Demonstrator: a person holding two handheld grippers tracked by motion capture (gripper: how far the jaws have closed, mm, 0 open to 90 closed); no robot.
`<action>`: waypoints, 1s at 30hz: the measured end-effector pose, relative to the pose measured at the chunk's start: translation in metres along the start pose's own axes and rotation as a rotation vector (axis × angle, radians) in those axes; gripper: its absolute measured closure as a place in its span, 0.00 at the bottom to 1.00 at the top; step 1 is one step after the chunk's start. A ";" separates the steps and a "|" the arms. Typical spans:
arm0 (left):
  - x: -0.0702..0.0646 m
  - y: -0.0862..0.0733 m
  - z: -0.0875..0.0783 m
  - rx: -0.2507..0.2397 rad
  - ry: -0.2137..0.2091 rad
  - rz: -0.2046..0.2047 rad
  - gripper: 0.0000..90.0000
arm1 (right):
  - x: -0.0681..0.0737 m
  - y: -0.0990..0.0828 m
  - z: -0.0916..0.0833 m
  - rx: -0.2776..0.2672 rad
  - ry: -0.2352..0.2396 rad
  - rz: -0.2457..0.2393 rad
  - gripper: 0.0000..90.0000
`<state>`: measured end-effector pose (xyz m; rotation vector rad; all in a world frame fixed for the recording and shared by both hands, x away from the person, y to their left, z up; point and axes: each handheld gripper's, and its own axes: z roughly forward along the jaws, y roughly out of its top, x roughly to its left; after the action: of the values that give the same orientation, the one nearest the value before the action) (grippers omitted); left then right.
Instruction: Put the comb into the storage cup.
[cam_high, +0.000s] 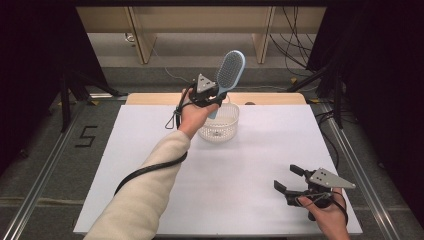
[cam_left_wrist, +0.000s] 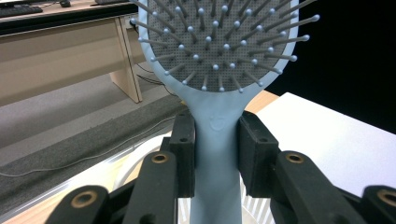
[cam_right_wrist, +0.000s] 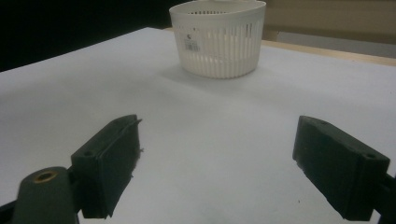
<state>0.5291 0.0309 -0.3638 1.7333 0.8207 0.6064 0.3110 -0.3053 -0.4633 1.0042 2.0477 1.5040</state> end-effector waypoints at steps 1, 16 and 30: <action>0.000 0.000 0.000 -0.001 0.001 0.000 0.77 | 0.000 0.000 0.000 0.002 0.001 -0.002 0.17; 0.001 0.000 0.004 -0.005 0.002 0.006 0.77 | 0.000 0.000 0.000 -0.001 0.002 0.000 0.17; -0.002 0.002 0.009 -0.004 -0.003 0.019 0.77 | 0.000 0.000 0.000 0.000 0.004 0.001 0.17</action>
<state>0.5345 0.0235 -0.3643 1.7396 0.8009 0.6178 0.3108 -0.3051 -0.4632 1.0033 2.0499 1.5074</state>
